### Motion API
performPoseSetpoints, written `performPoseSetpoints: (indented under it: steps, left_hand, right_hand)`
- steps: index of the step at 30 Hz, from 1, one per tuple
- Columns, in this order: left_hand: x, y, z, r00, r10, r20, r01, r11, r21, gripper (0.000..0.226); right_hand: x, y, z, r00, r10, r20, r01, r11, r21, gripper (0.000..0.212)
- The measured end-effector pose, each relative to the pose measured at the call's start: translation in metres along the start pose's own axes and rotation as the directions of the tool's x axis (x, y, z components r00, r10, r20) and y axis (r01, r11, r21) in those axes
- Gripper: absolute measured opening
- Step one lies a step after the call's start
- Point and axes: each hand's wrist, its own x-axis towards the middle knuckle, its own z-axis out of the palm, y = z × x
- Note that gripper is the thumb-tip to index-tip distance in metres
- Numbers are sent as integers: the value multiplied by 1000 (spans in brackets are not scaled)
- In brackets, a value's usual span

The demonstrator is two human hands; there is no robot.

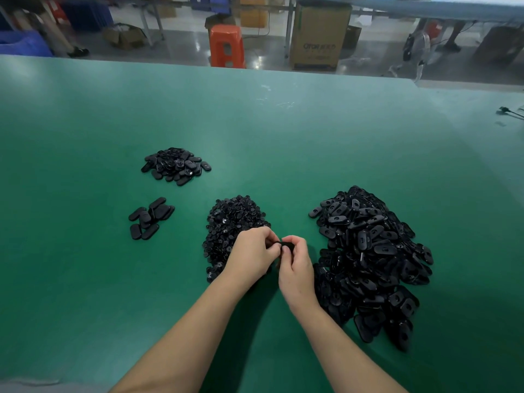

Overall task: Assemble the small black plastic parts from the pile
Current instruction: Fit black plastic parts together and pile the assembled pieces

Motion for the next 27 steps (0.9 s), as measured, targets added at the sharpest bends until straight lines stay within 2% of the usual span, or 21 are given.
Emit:
performPoseSetpoints:
  steps: [9,15,19,27]
  left_hand:
    - [-6,5,4,999,-38,-28,37,999,-40,6]
    - [-5,2,-1,999,-33,3,33,997,-68,7]
    - [-5,-1,-6,998,-43,46,46,996,-72,12]
    - [-6,-4,-5,999,-15,37,17,998,-66,14]
  right_hand:
    - [1,-1,0,1000,27,5,-27,1000,15,20]
    - [-1,-1,0,1000,27,11,-27,998,49,24]
    - [-1,0,1,1000,13,8,-13,999,38,20]
    - [-1,2,1,1000,5,20,-6,998,63,11]
